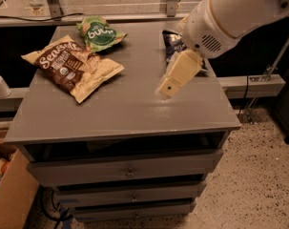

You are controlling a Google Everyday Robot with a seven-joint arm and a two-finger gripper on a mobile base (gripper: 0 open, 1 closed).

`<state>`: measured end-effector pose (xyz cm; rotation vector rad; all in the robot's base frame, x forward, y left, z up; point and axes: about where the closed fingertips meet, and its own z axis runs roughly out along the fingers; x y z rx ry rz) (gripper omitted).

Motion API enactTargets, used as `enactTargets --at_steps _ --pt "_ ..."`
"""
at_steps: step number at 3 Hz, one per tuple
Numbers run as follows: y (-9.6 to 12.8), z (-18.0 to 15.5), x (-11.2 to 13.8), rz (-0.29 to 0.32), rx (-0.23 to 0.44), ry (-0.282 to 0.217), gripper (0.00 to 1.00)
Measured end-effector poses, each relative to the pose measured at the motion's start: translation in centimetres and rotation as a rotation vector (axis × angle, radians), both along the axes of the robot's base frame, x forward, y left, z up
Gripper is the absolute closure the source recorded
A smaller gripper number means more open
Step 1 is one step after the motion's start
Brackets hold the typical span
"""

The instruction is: Pick brown chip bag

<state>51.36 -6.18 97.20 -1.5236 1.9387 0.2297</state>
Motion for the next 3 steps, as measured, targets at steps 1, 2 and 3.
enactTargets --at_steps 1,2,3 --pt "4.0 -2.6 3.4 0.040 0.056 -0.033 0.00" --pt "7.7 -4.9 6.9 0.049 0.112 -0.042 0.00" --pt "11.3 -7.5 10.0 0.034 0.166 -0.015 0.00"
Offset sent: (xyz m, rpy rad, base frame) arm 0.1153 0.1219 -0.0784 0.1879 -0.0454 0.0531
